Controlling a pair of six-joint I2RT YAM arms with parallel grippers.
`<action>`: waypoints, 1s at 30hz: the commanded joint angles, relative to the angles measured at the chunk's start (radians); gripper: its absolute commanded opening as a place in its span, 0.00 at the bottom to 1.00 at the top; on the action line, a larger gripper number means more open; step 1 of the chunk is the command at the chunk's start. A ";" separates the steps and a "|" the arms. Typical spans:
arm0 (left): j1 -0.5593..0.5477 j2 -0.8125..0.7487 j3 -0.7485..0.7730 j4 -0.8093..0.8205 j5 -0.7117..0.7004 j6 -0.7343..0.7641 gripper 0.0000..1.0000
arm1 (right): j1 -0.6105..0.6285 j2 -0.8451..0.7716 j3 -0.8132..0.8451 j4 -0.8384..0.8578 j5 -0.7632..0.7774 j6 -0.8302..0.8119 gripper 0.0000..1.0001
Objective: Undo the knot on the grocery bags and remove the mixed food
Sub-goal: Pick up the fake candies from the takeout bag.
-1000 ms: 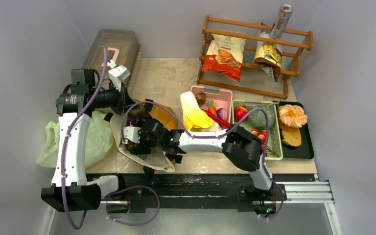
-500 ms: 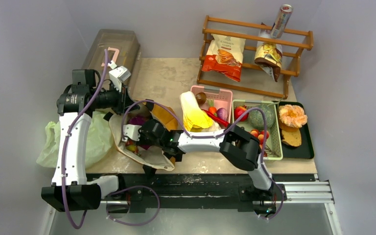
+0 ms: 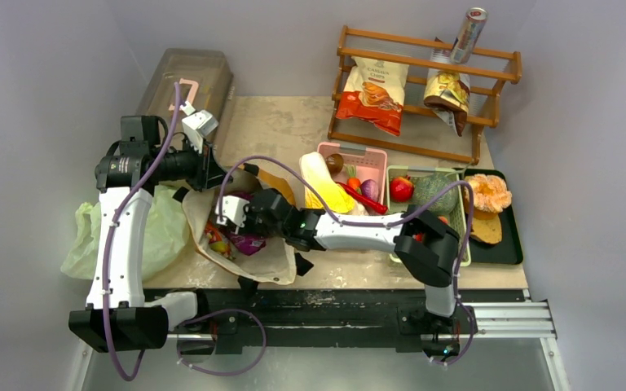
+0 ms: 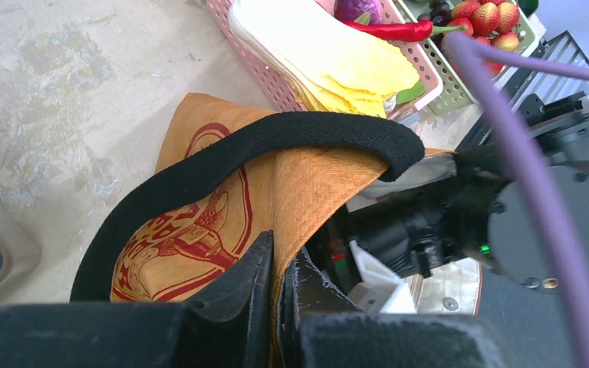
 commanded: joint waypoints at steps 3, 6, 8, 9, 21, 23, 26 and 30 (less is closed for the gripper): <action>0.004 0.006 -0.007 0.030 -0.034 -0.021 0.00 | -0.005 -0.144 0.046 0.050 -0.093 0.059 0.00; 0.004 0.006 -0.012 0.037 -0.039 -0.023 0.00 | -0.005 -0.177 0.066 0.038 -0.127 0.060 0.00; 0.004 0.007 -0.013 0.041 -0.043 -0.026 0.00 | -0.005 -0.197 0.075 0.021 -0.153 0.059 0.00; 0.004 0.006 -0.012 0.041 -0.045 -0.027 0.00 | -0.005 -0.207 0.079 0.011 -0.159 0.060 0.00; 0.004 -0.001 -0.022 0.044 -0.039 -0.024 0.00 | -0.005 -0.120 0.125 -0.255 -0.178 0.004 0.68; 0.002 -0.005 -0.024 0.043 -0.039 -0.024 0.00 | -0.004 -0.129 0.103 -0.254 -0.159 -0.007 0.76; 0.003 -0.006 -0.022 0.038 -0.035 -0.021 0.00 | -0.005 -0.115 0.099 -0.305 -0.135 -0.015 0.86; 0.003 -0.009 -0.018 0.031 -0.035 -0.011 0.00 | -0.003 -0.073 0.095 -0.368 -0.102 -0.010 0.99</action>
